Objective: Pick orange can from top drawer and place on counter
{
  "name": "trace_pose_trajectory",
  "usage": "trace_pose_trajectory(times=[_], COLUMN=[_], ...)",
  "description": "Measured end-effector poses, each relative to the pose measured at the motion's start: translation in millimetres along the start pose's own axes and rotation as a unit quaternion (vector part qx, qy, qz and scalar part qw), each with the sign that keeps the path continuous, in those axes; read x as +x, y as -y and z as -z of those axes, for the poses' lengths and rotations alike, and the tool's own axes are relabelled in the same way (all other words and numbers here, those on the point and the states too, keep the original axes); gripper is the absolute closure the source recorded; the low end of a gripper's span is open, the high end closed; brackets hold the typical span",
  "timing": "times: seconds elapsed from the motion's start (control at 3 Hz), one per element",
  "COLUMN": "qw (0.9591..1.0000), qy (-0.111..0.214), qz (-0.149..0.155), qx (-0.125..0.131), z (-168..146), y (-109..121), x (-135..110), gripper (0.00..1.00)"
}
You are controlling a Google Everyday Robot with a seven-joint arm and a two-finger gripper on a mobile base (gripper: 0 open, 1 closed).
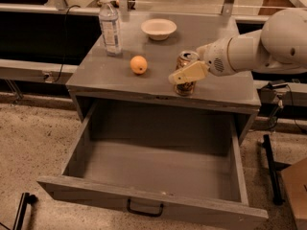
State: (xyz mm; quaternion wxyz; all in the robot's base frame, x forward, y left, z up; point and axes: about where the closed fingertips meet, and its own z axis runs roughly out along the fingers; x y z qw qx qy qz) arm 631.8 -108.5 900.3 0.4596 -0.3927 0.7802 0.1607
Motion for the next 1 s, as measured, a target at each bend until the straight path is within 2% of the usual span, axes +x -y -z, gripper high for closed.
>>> trace_pose_trajectory(times=[0.33, 0.67, 1.0], qw=[0.9991, 0.9879, 0.9637], qy=[0.023, 0.086, 0.138], qz=[0.018, 0.083, 0.171], qx=[-0.030, -0.099, -0.151], z=[4.3, 26.4, 50.2], y=[-2.8, -15.3, -36.0], x=[-10.0, -45.7, -76.2], gripper=[0.00, 0.00, 0.00])
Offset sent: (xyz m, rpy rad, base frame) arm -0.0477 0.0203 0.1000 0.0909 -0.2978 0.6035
